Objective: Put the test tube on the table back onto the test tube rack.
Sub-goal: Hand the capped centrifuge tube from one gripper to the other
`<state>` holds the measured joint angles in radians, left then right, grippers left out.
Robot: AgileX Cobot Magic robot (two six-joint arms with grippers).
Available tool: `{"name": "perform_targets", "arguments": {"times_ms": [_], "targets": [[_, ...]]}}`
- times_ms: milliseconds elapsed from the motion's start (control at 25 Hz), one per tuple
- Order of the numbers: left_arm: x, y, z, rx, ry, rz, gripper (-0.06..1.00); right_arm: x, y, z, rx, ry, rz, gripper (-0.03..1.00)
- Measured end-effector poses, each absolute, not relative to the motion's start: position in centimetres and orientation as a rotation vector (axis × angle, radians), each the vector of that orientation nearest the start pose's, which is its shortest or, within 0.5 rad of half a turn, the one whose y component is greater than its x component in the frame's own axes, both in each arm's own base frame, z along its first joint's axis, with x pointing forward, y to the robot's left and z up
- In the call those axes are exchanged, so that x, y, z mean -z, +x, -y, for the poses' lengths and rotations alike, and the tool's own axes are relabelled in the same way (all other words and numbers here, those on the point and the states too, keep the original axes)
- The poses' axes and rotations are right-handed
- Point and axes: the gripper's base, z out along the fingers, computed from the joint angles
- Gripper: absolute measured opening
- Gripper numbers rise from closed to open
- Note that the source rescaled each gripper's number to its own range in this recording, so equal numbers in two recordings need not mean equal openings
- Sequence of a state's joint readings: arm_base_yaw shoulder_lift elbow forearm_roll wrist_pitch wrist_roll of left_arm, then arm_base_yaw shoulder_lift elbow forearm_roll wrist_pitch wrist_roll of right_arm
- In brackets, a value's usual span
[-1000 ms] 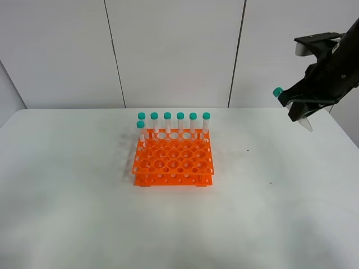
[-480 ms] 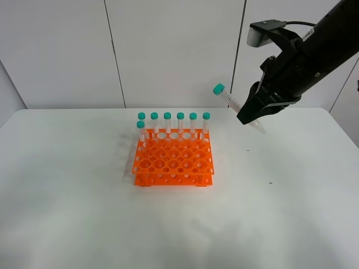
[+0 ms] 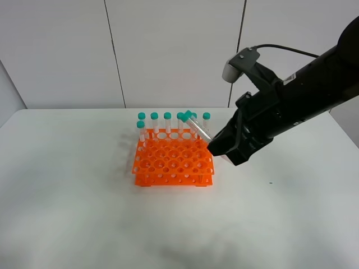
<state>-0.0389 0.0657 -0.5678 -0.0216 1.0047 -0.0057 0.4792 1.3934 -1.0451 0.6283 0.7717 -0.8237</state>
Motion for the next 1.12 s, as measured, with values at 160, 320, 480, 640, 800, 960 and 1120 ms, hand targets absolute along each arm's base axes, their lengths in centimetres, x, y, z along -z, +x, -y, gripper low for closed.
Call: {"name": "perform_targets", "arguments": {"times_ms": [160, 320, 480, 640, 800, 960, 1120], "targets": [[-33.7, 3.3, 1.2, 0.204, 0.022, -1.989, 1.00, -30.1, 23.1, -17.8, -0.620, -1.164, -2.128, 0.02], [-36.3, 8.4, 2.2, 0.302, 0.054, -2.011, 1.00, -30.4, 23.2, -18.1, -0.646, -1.126, -2.113, 0.02], [-36.3, 13.8, 3.2, 0.412, 0.076, -2.070, 1.00, -30.5, 23.4, -18.2, -0.654, -1.086, -2.102, 0.02], [-34.4, 18.5, 4.4, 0.577, 0.100, -2.138, 1.00, -30.5, 23.5, -18.4, -0.685, -1.055, -2.107, 0.02], [-32.5, 22.1, 5.7, 0.755, 0.138, -2.132, 1.00, -29.0, 24.6, -19.1, -0.708, -1.050, -2.162, 0.02], [-30.6, 24.8, 6.6, 0.896, 0.116, -2.122, 1.00, -28.6, 25.8, -20.0, -0.738, -1.039, -2.180, 0.02], [-28.9, 26.5, 8.0, 0.988, 0.115, -2.113, 1.00, -28.3, 26.2, -20.2, -0.745, -1.036, -2.188, 0.02]]}}
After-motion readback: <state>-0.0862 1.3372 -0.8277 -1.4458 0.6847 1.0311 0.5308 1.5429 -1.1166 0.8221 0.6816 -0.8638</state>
